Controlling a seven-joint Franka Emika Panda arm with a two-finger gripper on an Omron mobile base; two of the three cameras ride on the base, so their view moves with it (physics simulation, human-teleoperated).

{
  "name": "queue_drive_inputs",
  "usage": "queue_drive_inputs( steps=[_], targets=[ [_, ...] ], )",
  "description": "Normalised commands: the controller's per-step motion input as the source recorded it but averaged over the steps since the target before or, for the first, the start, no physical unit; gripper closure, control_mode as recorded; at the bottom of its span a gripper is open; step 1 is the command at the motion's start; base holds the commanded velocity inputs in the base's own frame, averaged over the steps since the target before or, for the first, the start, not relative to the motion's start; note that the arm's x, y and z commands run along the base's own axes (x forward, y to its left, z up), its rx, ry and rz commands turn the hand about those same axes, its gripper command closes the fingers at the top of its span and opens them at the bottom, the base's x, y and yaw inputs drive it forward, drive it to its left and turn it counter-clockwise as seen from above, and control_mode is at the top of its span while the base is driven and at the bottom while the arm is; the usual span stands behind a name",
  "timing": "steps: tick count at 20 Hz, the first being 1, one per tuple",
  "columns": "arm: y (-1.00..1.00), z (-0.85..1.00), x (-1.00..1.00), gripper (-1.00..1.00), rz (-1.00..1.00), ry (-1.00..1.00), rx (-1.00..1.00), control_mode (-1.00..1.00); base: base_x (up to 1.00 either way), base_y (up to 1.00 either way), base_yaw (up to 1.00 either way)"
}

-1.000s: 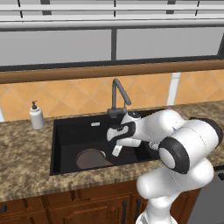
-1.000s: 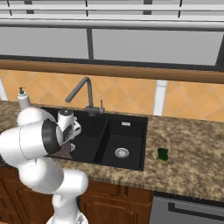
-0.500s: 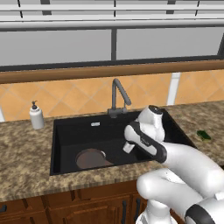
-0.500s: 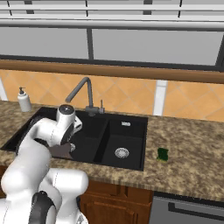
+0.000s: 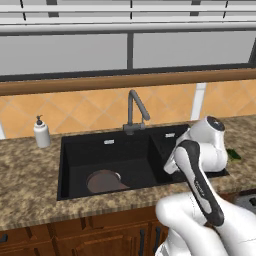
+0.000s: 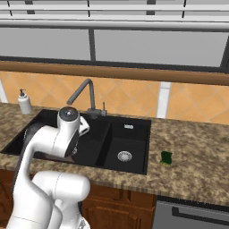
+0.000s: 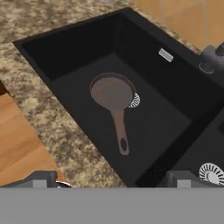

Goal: Pick the pan and sponge and place them into the sink. Then turn on the water.

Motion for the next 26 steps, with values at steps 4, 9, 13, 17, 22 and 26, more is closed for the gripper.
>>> queue_drive_inputs(
  steps=[4,9,13,17,22,26],
  targets=[
    [-0.86,0.79,-0.38,-1.00,-0.28,0.05,0.00,-1.00,0.00,0.00,0.00],
    [-0.82,0.70,-0.07,-1.00,-0.47,0.12,0.00,-1.00,0.00,0.00,0.00],
    [-0.79,0.36,-0.01,-1.00,-0.48,0.16,0.00,-1.00,0.00,0.00,0.00],
    [-0.71,0.00,-0.08,-1.00,-0.36,0.05,0.00,-1.00,0.00,0.00,0.00],
    [-0.66,-0.11,-0.02,-1.00,-0.07,0.01,0.01,-1.00,0.00,0.00,0.00],
    [-0.55,-0.29,0.00,-1.00,0.00,0.03,0.08,-1.00,0.00,0.00,0.00]
  ],
)
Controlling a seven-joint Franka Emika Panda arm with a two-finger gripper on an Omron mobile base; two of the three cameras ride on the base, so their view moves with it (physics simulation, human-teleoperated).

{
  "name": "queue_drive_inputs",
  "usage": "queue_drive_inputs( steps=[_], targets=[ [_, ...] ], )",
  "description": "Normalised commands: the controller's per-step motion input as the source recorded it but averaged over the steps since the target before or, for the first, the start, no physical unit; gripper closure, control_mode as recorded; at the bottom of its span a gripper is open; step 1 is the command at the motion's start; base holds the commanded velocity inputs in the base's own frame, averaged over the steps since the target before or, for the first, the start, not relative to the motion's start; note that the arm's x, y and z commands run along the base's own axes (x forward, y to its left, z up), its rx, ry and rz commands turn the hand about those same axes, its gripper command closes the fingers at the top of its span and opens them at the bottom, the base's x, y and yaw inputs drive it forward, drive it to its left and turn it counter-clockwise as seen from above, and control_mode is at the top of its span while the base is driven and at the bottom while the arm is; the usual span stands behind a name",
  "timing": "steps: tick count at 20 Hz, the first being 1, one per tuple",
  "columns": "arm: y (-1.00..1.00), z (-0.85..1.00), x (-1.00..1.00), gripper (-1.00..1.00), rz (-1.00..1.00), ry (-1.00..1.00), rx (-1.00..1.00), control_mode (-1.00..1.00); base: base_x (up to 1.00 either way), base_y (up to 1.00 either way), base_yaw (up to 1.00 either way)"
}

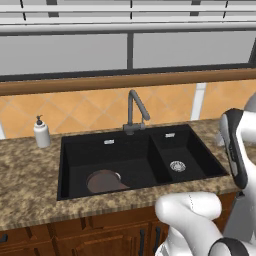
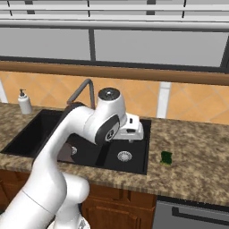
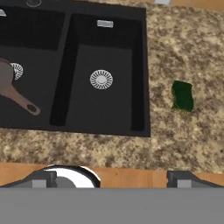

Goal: Pick the pan and sponge and place them into the sink. Then turn on the water.

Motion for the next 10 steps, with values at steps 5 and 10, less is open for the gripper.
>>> queue_drive_inputs(
  steps=[5,10],
  targets=[
    [-0.59,-0.34,0.00,-1.00,0.00,0.02,0.09,-1.00,0.00,0.00,0.00],
    [-0.58,-0.31,0.00,-1.00,0.00,0.01,0.02,-1.00,0.00,0.00,0.00]
  ],
)
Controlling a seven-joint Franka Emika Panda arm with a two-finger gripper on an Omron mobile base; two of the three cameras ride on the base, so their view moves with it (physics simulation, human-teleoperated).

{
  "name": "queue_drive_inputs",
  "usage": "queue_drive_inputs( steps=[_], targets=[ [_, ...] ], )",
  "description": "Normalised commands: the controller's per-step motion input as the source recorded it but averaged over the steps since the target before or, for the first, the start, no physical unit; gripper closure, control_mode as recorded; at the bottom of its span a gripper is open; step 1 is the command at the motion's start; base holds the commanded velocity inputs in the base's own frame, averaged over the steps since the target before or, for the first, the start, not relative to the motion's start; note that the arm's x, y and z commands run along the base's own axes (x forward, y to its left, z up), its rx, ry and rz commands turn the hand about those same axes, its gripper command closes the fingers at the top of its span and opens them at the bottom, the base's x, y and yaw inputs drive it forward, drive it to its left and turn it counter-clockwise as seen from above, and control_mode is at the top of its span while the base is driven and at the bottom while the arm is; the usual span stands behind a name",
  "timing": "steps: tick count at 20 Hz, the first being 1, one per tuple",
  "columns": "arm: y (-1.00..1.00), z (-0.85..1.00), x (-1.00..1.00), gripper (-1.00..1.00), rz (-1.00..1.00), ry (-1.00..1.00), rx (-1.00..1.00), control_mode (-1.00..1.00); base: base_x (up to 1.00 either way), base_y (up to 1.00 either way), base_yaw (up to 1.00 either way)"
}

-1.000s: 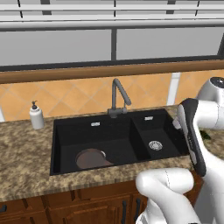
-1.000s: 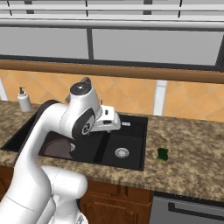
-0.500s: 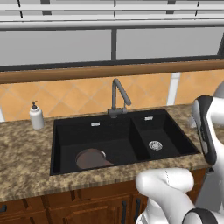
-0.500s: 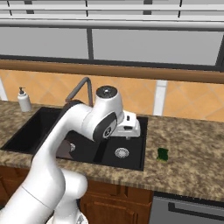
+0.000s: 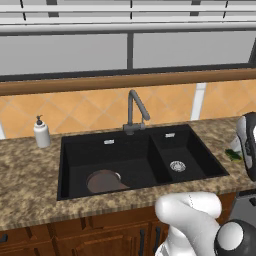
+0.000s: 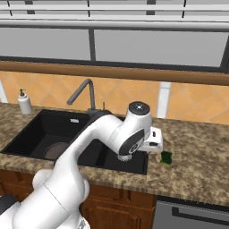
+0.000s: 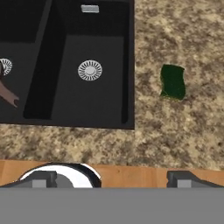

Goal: Pick the pan and sponge and place them into the sink. Then turn on the water.

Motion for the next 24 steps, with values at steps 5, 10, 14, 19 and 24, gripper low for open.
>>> queue_drive_inputs(
  steps=[5,10,14,19,24],
  targets=[
    [-0.50,-0.26,0.16,-1.00,0.00,0.03,0.00,-1.00,0.00,0.00,0.00],
    [-0.29,-0.14,0.26,-1.00,0.00,0.08,0.00,-1.00,0.00,0.00,0.00],
    [-0.01,-0.17,0.23,-1.00,-0.01,0.09,0.00,-1.00,0.00,0.00,0.00],
    [-0.06,-0.29,0.23,-1.00,0.00,0.05,0.00,-1.00,0.00,0.00,0.00],
    [-0.18,-0.35,0.22,-1.00,0.00,0.02,0.00,-1.00,0.00,0.00,0.00]
  ],
)
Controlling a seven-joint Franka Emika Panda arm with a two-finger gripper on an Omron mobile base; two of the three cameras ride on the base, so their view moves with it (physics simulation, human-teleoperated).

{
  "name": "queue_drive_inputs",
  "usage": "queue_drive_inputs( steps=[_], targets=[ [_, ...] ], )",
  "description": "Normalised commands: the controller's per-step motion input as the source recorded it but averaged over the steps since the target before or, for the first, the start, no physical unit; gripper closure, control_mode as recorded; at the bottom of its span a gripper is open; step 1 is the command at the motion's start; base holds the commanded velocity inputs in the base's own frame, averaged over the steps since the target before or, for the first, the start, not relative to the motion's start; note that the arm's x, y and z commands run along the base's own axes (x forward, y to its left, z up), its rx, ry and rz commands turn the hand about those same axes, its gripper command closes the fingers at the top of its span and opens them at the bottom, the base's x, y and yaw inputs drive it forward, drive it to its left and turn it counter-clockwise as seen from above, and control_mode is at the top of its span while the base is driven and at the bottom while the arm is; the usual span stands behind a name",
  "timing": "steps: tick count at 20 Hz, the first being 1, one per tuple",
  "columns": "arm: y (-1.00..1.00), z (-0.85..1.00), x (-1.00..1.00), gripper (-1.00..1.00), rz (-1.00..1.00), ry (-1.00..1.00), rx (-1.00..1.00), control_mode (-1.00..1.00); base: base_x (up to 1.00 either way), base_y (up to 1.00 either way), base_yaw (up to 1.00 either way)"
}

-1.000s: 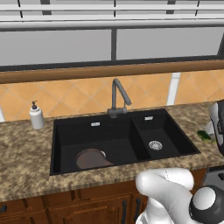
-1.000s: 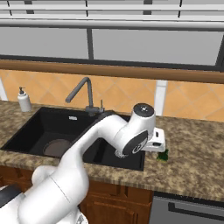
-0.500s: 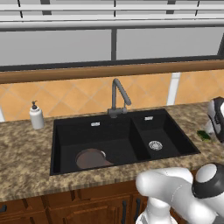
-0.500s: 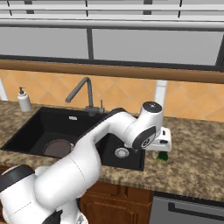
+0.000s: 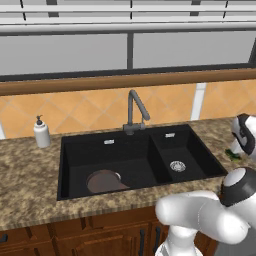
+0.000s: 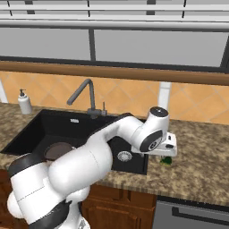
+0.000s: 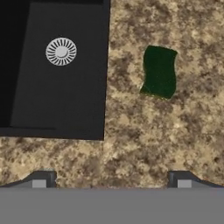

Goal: Pick the pan and sponge and place them into the sink. Then turn on the water.

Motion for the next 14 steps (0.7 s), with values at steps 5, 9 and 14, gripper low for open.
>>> queue_drive_inputs(
  steps=[5,9,14],
  targets=[
    [-0.23,-0.15,0.31,-1.00,0.01,0.03,0.01,-1.00,0.00,0.00,0.00],
    [-0.19,-0.06,0.35,-1.00,0.02,0.01,0.00,-1.00,0.00,0.00,0.00],
    [-0.28,-0.08,0.28,-1.00,0.03,0.00,0.01,-1.00,0.00,0.00,0.00]
  ],
)
